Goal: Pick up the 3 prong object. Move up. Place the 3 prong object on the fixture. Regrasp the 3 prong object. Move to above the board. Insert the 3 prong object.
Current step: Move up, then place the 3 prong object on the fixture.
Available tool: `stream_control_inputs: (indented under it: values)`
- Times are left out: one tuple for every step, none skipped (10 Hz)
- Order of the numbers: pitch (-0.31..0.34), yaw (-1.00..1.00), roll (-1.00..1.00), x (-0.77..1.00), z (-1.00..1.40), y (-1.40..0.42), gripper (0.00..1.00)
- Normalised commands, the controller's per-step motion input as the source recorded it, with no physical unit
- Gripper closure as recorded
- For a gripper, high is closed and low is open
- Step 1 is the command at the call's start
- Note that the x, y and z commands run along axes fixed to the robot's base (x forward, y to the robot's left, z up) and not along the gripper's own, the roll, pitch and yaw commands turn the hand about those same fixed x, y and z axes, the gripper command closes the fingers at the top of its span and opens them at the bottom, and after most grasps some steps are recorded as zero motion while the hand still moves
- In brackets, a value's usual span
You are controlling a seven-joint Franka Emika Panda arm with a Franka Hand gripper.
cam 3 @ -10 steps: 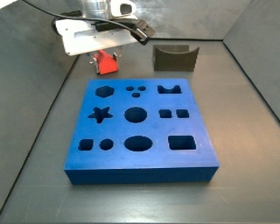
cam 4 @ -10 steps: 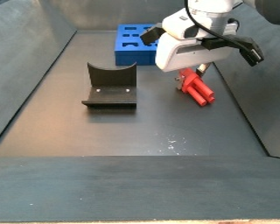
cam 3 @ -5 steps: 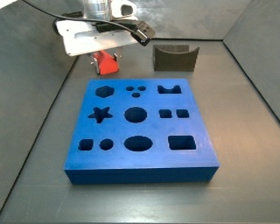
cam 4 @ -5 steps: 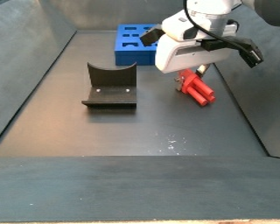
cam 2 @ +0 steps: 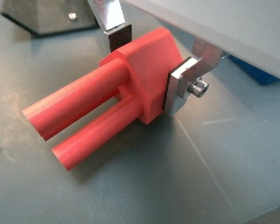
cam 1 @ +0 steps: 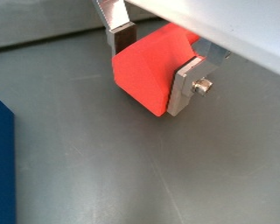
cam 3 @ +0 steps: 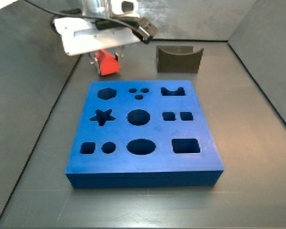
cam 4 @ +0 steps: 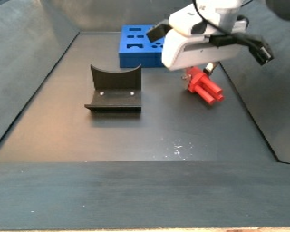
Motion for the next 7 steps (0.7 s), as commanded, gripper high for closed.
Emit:
stream_control_inputs:
  values:
    - [0.069,0.01,-0.01,0.01,0.87,0.0,1.0]
    - [0.07,0.01,-0.01,0.01,0.8,0.0,1.0]
    - [0.063,0.01,-0.02,-0.01,0.64,-0.01,1.0]
    - [0.05,0.01,-0.02,-0.02,0.51,-0.01,1.0]
    - [0.043,0.01,-0.03,-0.02,0.39,-0.01,1.0]
    - [0.039,0.02,-0.03,-0.02,0.26,-0.01,1.0]
    - [0.0,0.0,0.0,0.0,1.0,0.0,1.0]
